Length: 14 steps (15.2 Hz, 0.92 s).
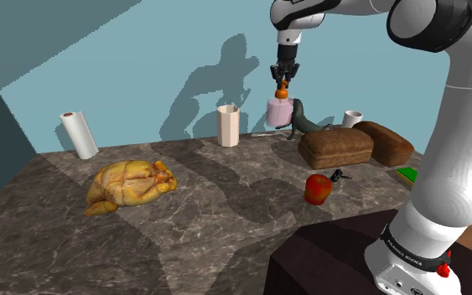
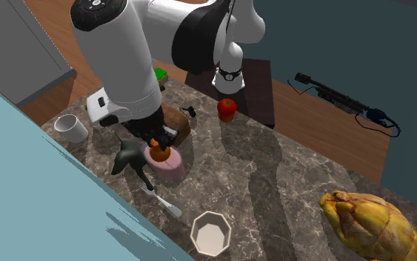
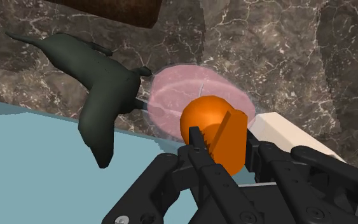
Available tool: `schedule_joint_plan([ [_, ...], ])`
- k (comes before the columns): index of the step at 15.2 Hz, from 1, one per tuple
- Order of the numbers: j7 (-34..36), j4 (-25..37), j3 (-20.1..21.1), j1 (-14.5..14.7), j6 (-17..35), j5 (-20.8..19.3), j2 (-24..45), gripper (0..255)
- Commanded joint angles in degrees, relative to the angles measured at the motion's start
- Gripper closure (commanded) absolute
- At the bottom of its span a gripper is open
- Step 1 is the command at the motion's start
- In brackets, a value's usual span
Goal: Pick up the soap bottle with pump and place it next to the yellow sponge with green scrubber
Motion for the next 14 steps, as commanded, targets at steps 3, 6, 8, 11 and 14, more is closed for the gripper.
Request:
schedule_joint_plan([
  [3,0.0,3.4,0.0,-0.1,-3.3,0.0,0.1,255],
  [6,0.0,6.1,-0.1,-0.2,-5.7,0.1,0.4,255],
  [8,0.0,8.0,-0.1,-0.3,-7.4,0.1,0.6,255],
  [11,-0.1,11.2,-0.1,-0.4,-10.0,0.2,1.2,255],
  [14,-0.1,14.6,-0.2,-0.6,-12.6,0.4,1.9,255],
])
